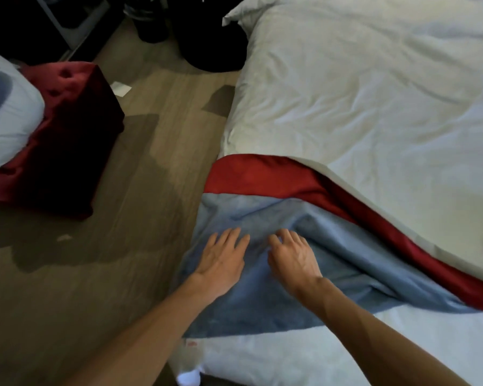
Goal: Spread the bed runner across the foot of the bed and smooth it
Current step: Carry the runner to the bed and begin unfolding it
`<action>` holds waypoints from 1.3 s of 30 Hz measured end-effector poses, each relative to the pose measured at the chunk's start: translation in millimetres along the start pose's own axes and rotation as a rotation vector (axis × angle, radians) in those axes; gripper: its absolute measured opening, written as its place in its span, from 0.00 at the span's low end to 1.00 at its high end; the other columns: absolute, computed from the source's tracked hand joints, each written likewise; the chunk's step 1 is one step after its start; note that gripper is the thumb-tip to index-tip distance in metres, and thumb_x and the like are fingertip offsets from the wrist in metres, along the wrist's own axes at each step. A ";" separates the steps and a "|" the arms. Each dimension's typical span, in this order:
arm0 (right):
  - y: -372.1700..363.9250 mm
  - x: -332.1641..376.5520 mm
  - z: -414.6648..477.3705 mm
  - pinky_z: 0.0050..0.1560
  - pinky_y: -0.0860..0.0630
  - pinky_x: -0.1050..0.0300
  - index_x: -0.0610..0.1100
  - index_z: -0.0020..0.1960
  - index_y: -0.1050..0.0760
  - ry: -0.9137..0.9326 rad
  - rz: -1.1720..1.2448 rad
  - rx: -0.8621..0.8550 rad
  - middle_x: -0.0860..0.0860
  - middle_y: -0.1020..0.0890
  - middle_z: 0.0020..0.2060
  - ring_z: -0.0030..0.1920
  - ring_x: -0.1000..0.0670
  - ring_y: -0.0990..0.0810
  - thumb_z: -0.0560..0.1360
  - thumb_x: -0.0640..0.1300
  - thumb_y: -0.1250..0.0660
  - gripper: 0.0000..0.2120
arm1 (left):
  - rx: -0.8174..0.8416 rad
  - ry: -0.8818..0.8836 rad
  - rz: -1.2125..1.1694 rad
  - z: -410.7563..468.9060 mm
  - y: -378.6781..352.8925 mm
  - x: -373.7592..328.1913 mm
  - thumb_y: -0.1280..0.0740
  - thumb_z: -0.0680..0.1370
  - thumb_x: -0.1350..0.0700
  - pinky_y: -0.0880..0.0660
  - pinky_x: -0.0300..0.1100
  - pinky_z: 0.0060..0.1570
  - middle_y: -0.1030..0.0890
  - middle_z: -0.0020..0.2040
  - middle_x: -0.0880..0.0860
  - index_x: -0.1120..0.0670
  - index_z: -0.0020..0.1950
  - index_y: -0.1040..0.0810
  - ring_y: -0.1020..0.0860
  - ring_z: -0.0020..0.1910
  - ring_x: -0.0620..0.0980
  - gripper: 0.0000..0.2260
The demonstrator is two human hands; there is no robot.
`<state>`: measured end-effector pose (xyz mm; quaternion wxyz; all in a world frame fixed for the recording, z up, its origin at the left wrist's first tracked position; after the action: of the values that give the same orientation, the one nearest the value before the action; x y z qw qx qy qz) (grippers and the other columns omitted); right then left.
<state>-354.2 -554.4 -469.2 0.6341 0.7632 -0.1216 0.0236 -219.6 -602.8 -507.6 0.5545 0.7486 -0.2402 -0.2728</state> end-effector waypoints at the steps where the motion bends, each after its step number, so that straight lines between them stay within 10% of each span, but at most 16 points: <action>1: 3.3 -14.8 5.3 0.45 0.26 0.48 0.39 0.43 0.24 -0.007 -0.002 0.005 0.42 0.22 0.41 0.43 0.39 0.22 0.68 0.36 0.33 0.04 | 0.000 0.010 -0.002 14.4 2.4 -7.1 0.46 0.79 0.55 0.48 0.49 0.71 0.43 0.76 0.56 0.54 0.76 0.45 0.43 0.74 0.52 0.24; 17: 28.0 -179.3 81.8 0.69 0.38 0.43 0.42 0.68 0.37 -0.202 -0.078 -0.101 0.41 0.31 0.64 0.66 0.41 0.33 0.74 0.38 0.35 0.24 | -0.098 0.024 0.040 185.5 32.4 -58.5 0.45 0.79 0.62 0.41 0.50 0.68 0.38 0.74 0.57 0.53 0.76 0.44 0.40 0.72 0.56 0.25; 24: 29.3 -218.6 105.4 0.60 0.37 0.52 0.47 0.51 0.27 -0.202 -0.023 -0.081 0.50 0.22 0.44 0.49 0.45 0.25 0.76 0.42 0.37 0.04 | -0.123 -0.012 0.094 251.3 37.4 -71.6 0.41 0.81 0.56 0.43 0.51 0.71 0.38 0.74 0.57 0.52 0.73 0.39 0.41 0.73 0.55 0.21; 31: 41.6 -265.0 142.5 0.41 0.34 0.51 0.46 0.52 0.26 -0.278 0.072 -0.071 0.47 0.22 0.42 0.43 0.40 0.24 0.75 0.40 0.40 0.07 | -0.267 -0.060 -0.083 298.2 43.9 -80.0 0.31 0.76 0.57 0.32 0.53 0.57 0.21 0.57 0.58 0.58 0.46 0.18 0.25 0.59 0.58 0.05; 39: 15.7 -292.0 192.5 0.47 0.29 0.49 0.42 0.54 0.28 -0.420 0.122 0.013 0.43 0.21 0.48 0.47 0.39 0.24 0.79 0.41 0.43 0.07 | -0.240 0.072 -0.124 328.7 22.3 -90.8 0.37 0.77 0.60 0.40 0.55 0.67 0.30 0.68 0.59 0.57 0.61 0.24 0.33 0.68 0.58 0.13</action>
<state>-663.3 -699.0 -547.1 0.5872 0.7467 -0.2969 -0.0968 -509.5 -778.6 -550.9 0.6305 0.6995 -0.1391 -0.3063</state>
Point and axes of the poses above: each hand's wrist, its own z-axis towards the middle knuckle, its own y-axis out of the back of the hand, x = y × z, the point moved 4 cm from there along z, towards the middle knuckle
